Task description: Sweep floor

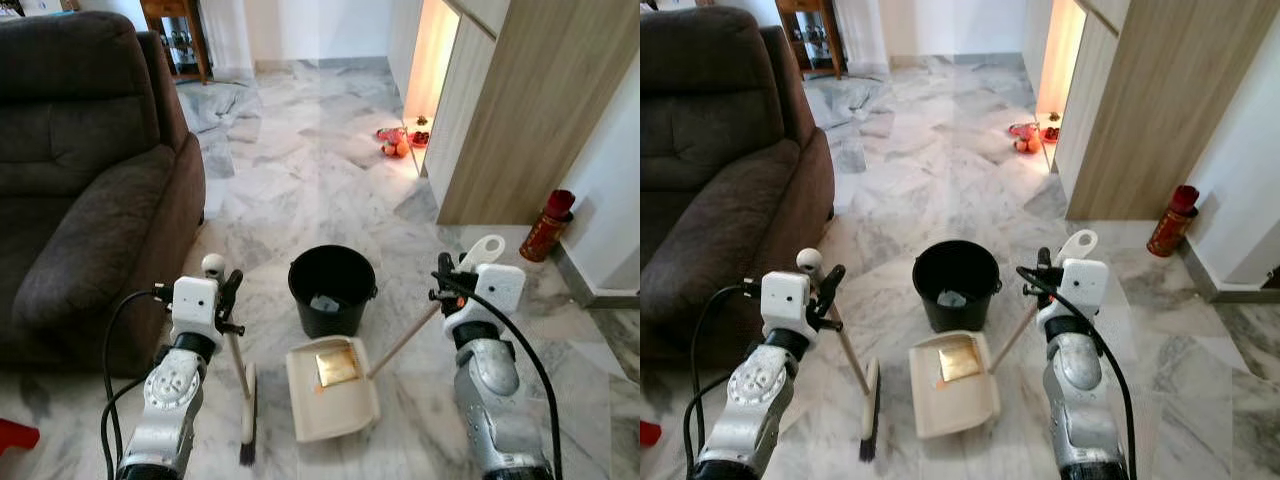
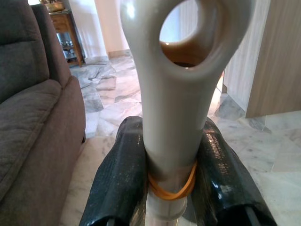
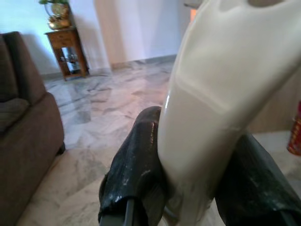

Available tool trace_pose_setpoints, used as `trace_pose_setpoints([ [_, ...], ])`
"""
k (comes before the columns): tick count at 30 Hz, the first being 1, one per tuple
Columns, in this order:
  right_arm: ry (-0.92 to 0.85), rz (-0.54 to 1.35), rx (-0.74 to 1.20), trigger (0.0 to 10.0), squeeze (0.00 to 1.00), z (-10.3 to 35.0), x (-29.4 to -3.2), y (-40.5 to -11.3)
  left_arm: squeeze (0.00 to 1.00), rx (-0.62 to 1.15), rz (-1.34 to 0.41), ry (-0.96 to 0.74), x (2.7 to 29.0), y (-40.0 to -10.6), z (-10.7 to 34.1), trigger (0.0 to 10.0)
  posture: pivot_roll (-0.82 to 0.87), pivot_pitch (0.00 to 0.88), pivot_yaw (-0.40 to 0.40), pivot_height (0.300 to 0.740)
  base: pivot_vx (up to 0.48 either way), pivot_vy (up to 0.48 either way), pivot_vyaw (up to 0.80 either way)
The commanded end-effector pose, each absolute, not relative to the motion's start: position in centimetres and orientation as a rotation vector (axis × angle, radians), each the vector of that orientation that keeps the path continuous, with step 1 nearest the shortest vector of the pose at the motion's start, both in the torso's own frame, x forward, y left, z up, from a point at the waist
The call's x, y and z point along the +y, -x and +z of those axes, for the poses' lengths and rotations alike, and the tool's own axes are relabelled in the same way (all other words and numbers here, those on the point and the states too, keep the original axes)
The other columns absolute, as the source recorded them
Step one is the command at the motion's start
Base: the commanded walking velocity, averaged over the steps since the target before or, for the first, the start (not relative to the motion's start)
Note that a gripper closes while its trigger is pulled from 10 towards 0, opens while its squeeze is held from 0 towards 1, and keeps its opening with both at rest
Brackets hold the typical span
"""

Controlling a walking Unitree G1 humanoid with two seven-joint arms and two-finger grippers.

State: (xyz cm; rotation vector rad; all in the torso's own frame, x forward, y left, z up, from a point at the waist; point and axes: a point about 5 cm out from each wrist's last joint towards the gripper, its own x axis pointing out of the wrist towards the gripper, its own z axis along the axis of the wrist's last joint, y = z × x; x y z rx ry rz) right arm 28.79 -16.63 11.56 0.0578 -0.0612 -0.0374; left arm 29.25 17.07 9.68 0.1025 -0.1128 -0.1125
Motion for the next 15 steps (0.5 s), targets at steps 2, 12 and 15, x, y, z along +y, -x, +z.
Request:
trace_pose_setpoints([
  [2, -0.07, -0.011, -0.139, 10.0, 0.0, 14.1, -16.3, -28.5, 0.0, -0.141, -0.12, -0.122, 17.2, -29.3, 10.1, 10.0, 0.06, 0.06, 0.033, 0.74, 0.0, 0.0, 0.0],
  [12, -0.075, 0.012, -0.197, 10.0, 0.0, 18.9, -16.1, -28.0, 0.0, -0.139, -0.115, -0.127, 17.5, -29.4, 10.1, 10.0, 0.06, 0.066, 0.035, 0.74, 0.0, 0.0, 0.0],
  [15, -0.075, 0.001, -0.195, 10.0, 0.0, 19.8, -16.1, -28.0, 0.0, -0.14, -0.115, -0.126, 17.5, -29.4, 10.2, 10.0, 0.06, 0.065, 0.035, 0.74, 0.0, 0.0, 0.0],
])
